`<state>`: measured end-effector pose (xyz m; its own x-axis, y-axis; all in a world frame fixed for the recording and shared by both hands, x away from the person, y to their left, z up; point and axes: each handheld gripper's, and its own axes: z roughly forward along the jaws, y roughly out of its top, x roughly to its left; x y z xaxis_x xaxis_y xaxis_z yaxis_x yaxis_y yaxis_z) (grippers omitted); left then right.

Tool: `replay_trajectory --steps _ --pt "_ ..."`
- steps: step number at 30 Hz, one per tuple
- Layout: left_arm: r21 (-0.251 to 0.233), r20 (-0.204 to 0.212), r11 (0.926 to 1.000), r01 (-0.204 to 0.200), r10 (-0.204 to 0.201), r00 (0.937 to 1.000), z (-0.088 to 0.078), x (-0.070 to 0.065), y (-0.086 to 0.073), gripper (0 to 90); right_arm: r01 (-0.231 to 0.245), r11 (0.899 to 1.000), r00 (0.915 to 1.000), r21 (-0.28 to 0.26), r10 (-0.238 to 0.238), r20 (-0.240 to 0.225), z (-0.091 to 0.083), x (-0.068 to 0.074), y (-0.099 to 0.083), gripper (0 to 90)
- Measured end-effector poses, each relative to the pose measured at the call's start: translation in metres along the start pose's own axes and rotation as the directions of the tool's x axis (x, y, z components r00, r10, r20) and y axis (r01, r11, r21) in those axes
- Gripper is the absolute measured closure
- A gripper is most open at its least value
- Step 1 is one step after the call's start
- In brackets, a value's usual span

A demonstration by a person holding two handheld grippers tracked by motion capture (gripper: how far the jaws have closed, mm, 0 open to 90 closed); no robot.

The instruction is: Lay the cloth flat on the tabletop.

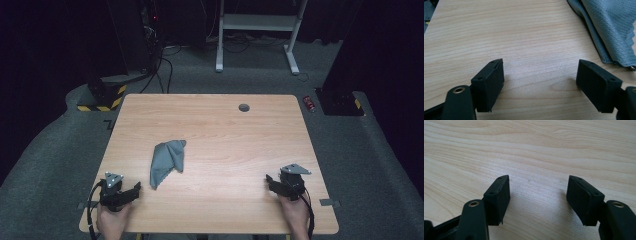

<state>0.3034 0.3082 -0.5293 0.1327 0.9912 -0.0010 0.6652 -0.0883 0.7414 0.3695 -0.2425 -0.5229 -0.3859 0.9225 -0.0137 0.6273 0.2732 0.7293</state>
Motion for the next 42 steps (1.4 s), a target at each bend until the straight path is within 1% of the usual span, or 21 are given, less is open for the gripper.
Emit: replay_trajectory --steps 9,12,16,19,20,22,24,25,26,28,30,32,34,35,37,40,42 --pt "-0.003 0.001 1.0000 0.001 -0.001 1.0000 0.000 0.000 0.000 23.6 0.000 1.000 1.0000 0.000 0.000 -0.001 0.000 0.000 0.000 35.2" --pt "-0.006 -0.001 1.0000 0.003 -0.003 1.0000 0.000 0.000 0.001 26.4 0.000 1.000 1.0000 0.000 0.000 -0.001 0.000 0.000 0.000 35.1" --pt "-0.009 -0.002 0.9999 0.005 -0.005 1.0000 0.002 0.000 0.002 26.4 0.000 1.000 1.0000 0.001 0.000 -0.001 0.000 0.000 0.000 34.9" --pt "-0.013 0.000 0.9991 0.040 -0.040 0.9992 0.001 0.001 0.002 26.6 -0.001 1.000 1.0000 0.002 0.001 -0.001 0.000 0.000 0.000 34.8" --pt "-0.014 0.003 0.9986 0.051 -0.051 0.9987 0.001 0.001 0.003 28.0 -0.001 1.000 1.0000 0.002 0.001 -0.001 0.000 0.000 0.000 34.8" --pt "-0.008 0.031 0.9978 0.066 -0.066 0.9974 0.002 0.001 0.005 30.0 -0.001 1.000 1.0000 0.002 0.001 -0.001 0.000 0.000 0.000 34.7" --pt "-0.006 0.052 0.9979 0.064 -0.064 0.9966 0.002 -0.001 0.009 30.7 0.004 1.000 1.0000 0.000 -0.004 -0.003 0.000 0.000 0.000 34.6" --pt "-0.006 0.052 0.9979 0.064 -0.064 0.9966 0.002 -0.001 0.009 30.7 0.004 1.000 1.0000 0.000 -0.004 -0.003 0.000 0.000 0.000 34.6" --pt "-0.015 0.067 0.9989 0.043 -0.042 0.9969 0.001 -0.006 0.014 30.9 0.004 1.000 1.0000 0.000 -0.004 -0.003 0.000 0.000 0.000 34.6" --pt "-0.032 0.091 0.9988 0.036 -0.033 0.9953 0.000 -0.011 0.019 31.0 0.005 1.000 1.0000 0.000 -0.005 -0.002 0.000 0.000 0.000 34.5" --pt "-0.043 0.121 0.9985 0.032 -0.027 0.9923 0.000 -0.017 0.026 31.0 0.005 1.000 1.0000 0.000 -0.005 -0.003 0.000 0.000 0.000 34.3" --pt "-0.041 0.145 0.9990 0.015 -0.009 0.9894 0.003 -0.024 0.032 31.0 0.005 1.000 1.0000 0.000 -0.005 -0.003 0.000 0.000 0.000 34.2" --pt "-0.041 0.157 0.9992 0.000 0.006 0.9875 0.006 -0.030 0.037 30.9 0.005 1.000 1.0000 0.000 -0.005 -0.003 0.000 0.000 0.000 34.3" --pt "-0.039 0.169 0.9992 -0.008 0.014 0.9856 0.009 -0.034 0.041 30.9 0.005 1.000 1.0000 0.000 -0.005 -0.003 0.000 0.000 0.000 34.3" --pt "-0.037 0.177 0.9990 -0.025 0.031 0.9838 0.014 -0.040 0.048 30.9 0.005 1.000 1.0000 0.000 -0.005 -0.003 0.000 0.000 0.000 34.3" --pt "-0.032 0.186 0.9988 -0.038 0.043 0.9816 0.023 -0.049 0.057 31.2 0.005 1.000 1.0000 0.000 -0.005 -0.003 0.000 0.000 0.000 34.3" --pt "-0.026 0.178 0.9980 -0.058 0.062 0.9821 0.028 -0.054 0.062 32.2 0.005 1.000 1.0000 0.000 -0.005 -0.003 0.000 0.000 0.000 34.3"
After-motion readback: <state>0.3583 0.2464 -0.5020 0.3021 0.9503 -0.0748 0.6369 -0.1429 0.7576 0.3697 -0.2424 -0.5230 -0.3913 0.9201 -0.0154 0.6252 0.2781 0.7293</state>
